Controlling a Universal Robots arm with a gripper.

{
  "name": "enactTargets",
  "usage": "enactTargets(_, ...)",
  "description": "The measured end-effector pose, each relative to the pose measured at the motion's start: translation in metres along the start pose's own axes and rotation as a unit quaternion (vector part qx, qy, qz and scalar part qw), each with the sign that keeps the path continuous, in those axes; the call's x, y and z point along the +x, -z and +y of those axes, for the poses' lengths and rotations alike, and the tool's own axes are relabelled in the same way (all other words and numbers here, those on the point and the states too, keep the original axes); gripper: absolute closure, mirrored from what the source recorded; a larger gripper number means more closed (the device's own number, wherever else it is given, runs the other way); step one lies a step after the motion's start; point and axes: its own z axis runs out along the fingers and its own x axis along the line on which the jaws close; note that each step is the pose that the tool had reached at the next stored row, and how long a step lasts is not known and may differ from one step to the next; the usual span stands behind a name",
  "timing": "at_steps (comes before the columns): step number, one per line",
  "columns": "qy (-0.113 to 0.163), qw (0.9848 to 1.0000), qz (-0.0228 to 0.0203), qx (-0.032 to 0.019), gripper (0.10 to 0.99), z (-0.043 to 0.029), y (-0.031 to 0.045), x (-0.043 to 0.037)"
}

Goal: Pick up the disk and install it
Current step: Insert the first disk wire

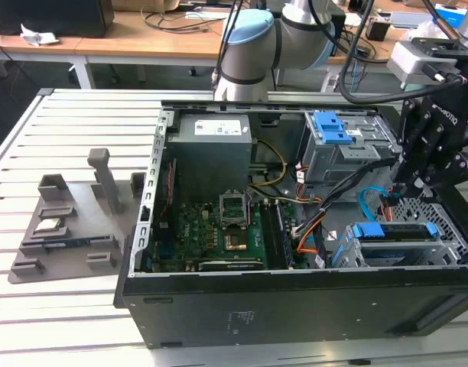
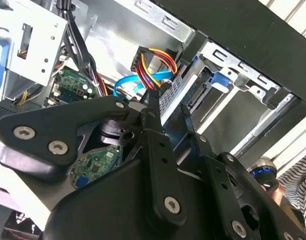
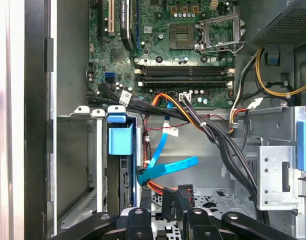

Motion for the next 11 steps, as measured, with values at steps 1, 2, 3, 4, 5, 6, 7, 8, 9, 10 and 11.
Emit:
enactTargets(1,0.0,1.0,0.0,0.0,0.753,-0.0004,0.0,-0.0019)
enactTargets(2,0.0,1.0,0.0001,0.0,0.753,-0.0014,-0.0003,-0.0027)
enactTargets(3,0.0,1.0,0.001,0.0,0.753,-0.0019,-0.0006,-0.0028)
enactTargets(4,0.0,1.0,0.0023,0.0,0.753,-0.0029,-0.0014,-0.0028)
enactTargets(5,0.0,1.0,0.0066,0.0001,0.753,-0.0045,-0.0033,-0.003)
enactTargets(6,0.0,0.9999,0.0101,0.0001,0.753,-0.0051,-0.0064,-0.0032)
enactTargets(7,0.0,0.9999,0.0105,0.0,0.753,-0.0052,-0.0076,-0.0033)
enactTargets(8,0.0,0.9999,0.0106,0.0,0.753,-0.0052,-0.0081,-0.0033)
enactTargets(9,0.0,0.9999,0.0108,0.0001,0.753,-0.0052,-0.0081,-0.0033)
enactTargets(10,0.0,0.9999,0.0109,0.0001,0.753,-0.0052,-0.0081,-0.0033)
enactTargets(11,0.0,0.9999,0.0108,0.0001,0.753,-0.0052,-0.0082,-0.0033)
